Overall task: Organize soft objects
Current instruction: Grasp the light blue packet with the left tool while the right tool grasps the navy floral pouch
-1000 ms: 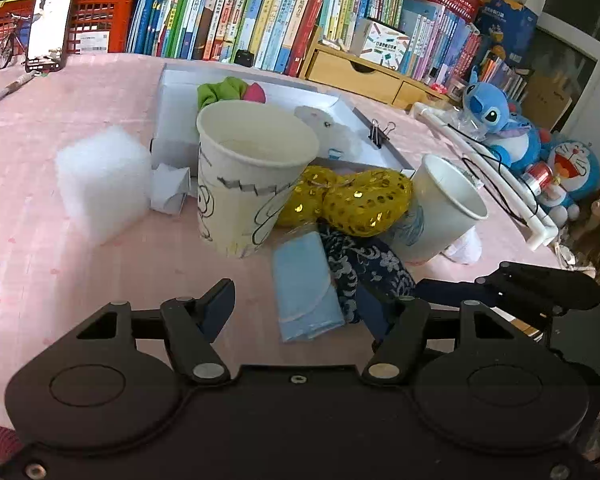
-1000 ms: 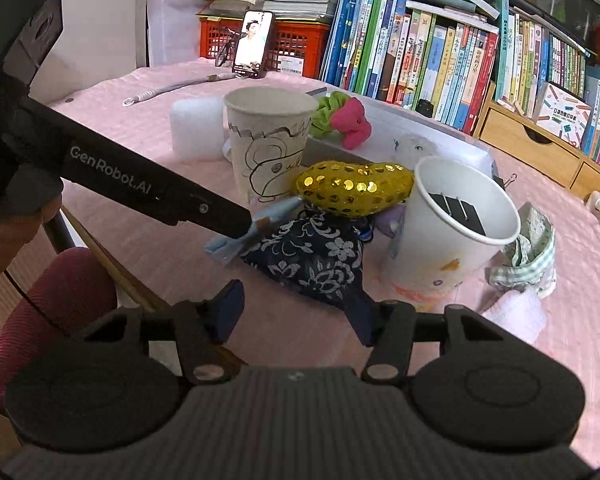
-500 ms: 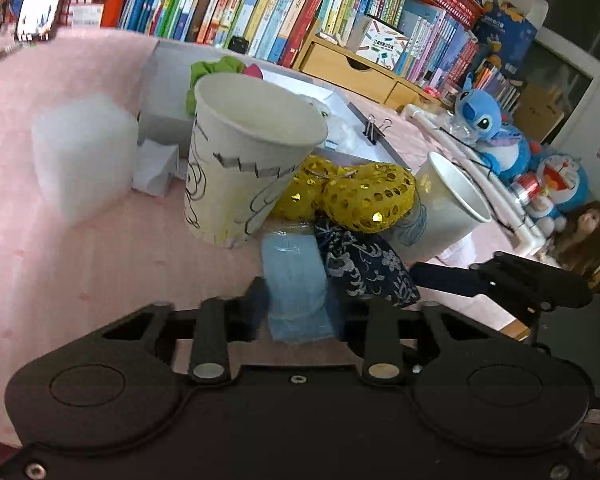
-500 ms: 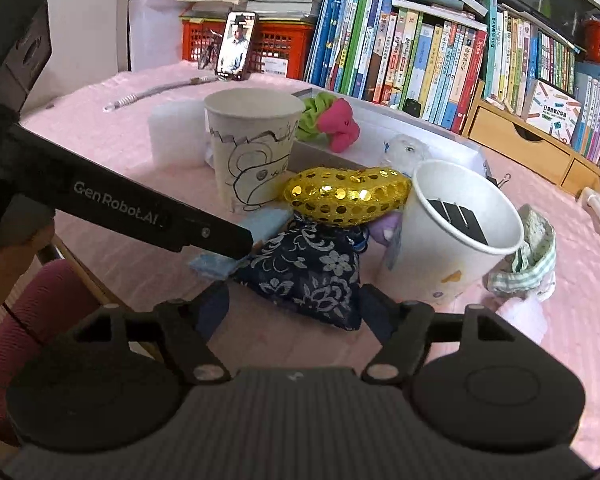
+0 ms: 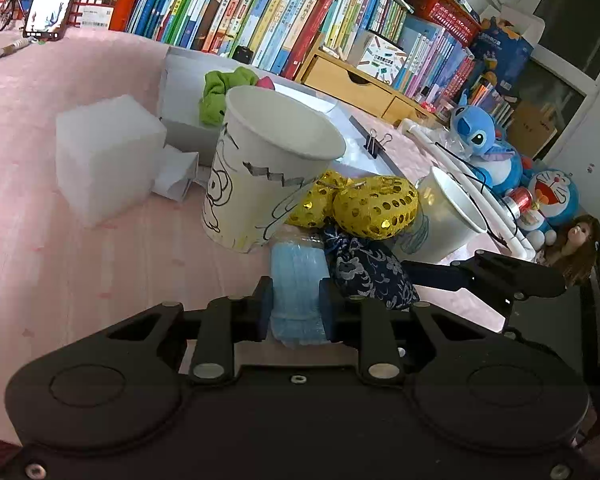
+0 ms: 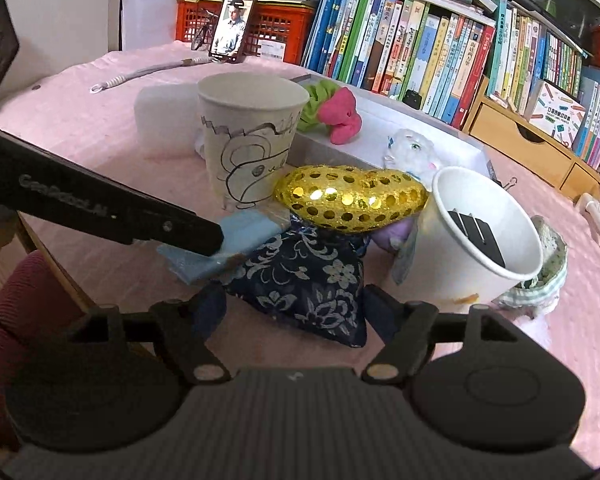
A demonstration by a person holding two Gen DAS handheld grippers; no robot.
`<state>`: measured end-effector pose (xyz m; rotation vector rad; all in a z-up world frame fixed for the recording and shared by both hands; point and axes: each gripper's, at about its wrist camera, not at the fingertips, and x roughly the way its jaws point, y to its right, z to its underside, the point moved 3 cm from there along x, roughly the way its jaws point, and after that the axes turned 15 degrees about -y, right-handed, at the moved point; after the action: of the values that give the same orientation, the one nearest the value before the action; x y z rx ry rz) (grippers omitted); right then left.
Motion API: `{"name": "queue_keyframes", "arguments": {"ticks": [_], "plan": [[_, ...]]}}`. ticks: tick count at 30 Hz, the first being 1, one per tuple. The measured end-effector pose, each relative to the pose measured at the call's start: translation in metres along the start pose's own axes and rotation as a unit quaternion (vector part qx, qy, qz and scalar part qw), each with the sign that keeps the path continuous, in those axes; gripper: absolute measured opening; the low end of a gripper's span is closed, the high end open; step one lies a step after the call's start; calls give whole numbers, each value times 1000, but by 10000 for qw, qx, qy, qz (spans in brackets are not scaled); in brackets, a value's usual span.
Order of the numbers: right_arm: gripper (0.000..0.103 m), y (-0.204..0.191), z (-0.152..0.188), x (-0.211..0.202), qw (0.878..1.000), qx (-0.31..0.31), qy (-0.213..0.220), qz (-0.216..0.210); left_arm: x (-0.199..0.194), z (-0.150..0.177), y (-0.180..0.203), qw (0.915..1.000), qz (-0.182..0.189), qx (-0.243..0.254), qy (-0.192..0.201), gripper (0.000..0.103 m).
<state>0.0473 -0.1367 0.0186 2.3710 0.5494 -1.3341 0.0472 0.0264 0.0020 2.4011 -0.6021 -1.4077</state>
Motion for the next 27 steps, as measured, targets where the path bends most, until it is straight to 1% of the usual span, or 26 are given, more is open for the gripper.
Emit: {"name": "queue_keyframes", "arguments": {"ticks": [5, 12, 14, 16, 20, 22, 27], "plan": [[84, 1, -1, 5, 10000, 33, -28, -56, -2, 1, 0, 10000, -28, 12, 11, 23], [84, 3, -5, 9, 9999, 100, 7, -128, -10, 6, -3, 9993, -332, 147, 61, 23], [84, 3, -5, 10, 9998, 131, 19, -153, -9, 7, -4, 9993, -351, 126, 42, 23], [75, 2, -5, 9, 9997, 139, 41, -205, -7, 7, -5, 9993, -368, 97, 31, 23], [70, -1, -3, 5, 9997, 78, 119, -189, -4, 6, -3, 9989, -446, 111, 30, 23], [65, 0, -1, 2, 9996, 95, 176, -199, -4, 5, -2, 9988, -481, 125, 25, 24], [59, 4, 4, -3, 9991, 193, 236, -283, -2, 4, 0, 9985, -540, 110, 14, 25]]}}
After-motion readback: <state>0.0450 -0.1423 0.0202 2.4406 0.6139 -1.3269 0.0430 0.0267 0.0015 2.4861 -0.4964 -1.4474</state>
